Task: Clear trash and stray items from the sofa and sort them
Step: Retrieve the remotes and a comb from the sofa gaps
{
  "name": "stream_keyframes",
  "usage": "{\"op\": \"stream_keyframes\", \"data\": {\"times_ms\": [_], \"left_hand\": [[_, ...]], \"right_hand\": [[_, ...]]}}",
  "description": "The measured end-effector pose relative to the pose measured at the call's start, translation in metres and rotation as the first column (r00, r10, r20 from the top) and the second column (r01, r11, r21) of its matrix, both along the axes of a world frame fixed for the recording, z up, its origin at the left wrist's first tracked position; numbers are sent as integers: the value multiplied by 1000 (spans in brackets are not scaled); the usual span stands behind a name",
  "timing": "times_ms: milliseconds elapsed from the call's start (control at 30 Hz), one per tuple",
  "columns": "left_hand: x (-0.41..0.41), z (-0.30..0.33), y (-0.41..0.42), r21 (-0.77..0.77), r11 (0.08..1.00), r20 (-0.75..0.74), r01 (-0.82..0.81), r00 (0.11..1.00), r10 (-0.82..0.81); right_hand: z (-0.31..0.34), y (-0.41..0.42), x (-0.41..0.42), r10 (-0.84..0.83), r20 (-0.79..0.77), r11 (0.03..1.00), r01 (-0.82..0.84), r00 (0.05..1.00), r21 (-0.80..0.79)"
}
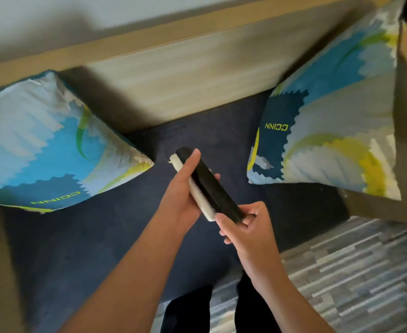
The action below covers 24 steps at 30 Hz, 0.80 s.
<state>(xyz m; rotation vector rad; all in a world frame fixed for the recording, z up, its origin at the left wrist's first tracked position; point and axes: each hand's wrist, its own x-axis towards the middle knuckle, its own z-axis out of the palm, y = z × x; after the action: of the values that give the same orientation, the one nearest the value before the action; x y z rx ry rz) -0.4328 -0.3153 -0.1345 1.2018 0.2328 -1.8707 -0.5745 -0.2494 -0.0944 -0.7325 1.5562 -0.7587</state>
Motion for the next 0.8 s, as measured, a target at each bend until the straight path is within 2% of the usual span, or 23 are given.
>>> {"op": "stream_keyframes", "data": {"times_ms": [167,367,500,633,800], "left_hand": [[-37,0,10,-2,996,76,89,993,-89],[-97,-4,25,46,994,151,103,982,-109],[-148,-4,31,77,989,170,127,976,-139],[-196,-5,31,103,982,197,155,965,-173],[-245,-15,29,135,978,236,158,954,-186]], "right_hand": [[-3,28,-32,140,-159,990,-143,977,-10],[-13,37,-104,258,-118,966,-253,959,51],[-18,33,-167,214,-39,974,-209,976,91],[-32,18,-232,188,-26,969,-181,982,166],[-76,-18,-313,12,-54,949,6,998,315]]}}
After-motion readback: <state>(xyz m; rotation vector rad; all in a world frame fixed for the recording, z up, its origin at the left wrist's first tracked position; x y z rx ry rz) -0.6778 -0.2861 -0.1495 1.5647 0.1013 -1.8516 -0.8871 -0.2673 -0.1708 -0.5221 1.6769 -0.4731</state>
